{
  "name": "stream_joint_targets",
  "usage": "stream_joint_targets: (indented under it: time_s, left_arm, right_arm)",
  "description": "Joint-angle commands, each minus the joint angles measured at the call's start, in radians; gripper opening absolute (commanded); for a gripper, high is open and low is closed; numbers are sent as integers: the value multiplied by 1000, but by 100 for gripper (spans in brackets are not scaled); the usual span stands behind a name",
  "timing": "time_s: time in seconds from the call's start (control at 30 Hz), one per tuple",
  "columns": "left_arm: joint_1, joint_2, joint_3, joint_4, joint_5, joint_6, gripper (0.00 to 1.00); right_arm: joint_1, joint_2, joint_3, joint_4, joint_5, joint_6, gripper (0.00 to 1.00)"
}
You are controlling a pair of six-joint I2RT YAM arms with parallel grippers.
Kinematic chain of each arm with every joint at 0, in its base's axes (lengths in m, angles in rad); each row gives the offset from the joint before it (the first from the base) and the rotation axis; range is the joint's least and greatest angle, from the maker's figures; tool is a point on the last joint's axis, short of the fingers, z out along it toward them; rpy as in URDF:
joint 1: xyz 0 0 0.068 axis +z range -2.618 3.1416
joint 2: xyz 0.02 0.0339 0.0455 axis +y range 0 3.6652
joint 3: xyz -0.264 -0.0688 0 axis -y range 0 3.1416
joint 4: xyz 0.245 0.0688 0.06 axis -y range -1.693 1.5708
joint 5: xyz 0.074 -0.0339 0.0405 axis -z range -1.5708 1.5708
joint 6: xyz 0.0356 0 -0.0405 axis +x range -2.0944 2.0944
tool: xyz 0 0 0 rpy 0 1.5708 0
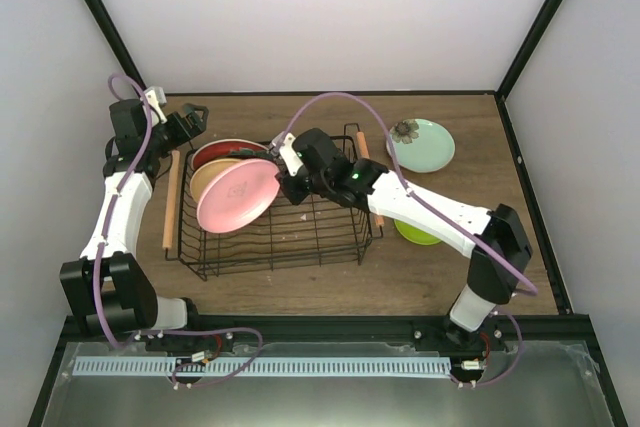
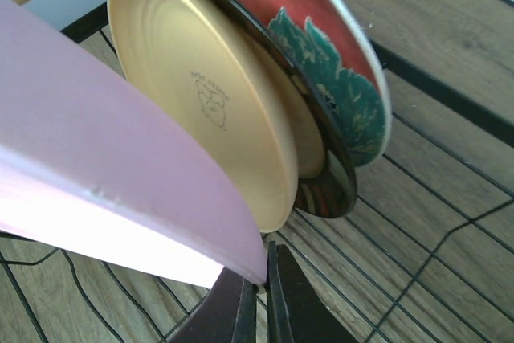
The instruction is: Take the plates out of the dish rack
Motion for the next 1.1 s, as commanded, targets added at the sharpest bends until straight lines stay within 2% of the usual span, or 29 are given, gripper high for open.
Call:
stream_joint_targets:
  time_s: [0.0,0.23,0.47,0.63,0.83,0.97,1.07]
  left_arm:
    - [-3,-12,2,27,12,-15,100]
    - [-2,0,25,30,14,-18,100]
    - [-4,14,35,40,19,-26,100]
    - [-5,23,51,42,23,-32,100]
    - [-7,24,68,39,23,-29,100]
    - [-7,19,69,33,23,-28,100]
    - [-8,17,68,28,21,-26,100]
  right_arm:
    - [6,-68,50,-35,73,-15,1]
    - [-36,-112,216,-63,129,-36,1]
    - [-185,-112,442,-58,112,-37,1]
    - [-419,-48,573,-121,101,69,1]
    - [-748,94,714,-351,14,305,1]
    - [-944,150,676,-461,-136,431,1]
    - [-1037,148,534,-450,-215,439,1]
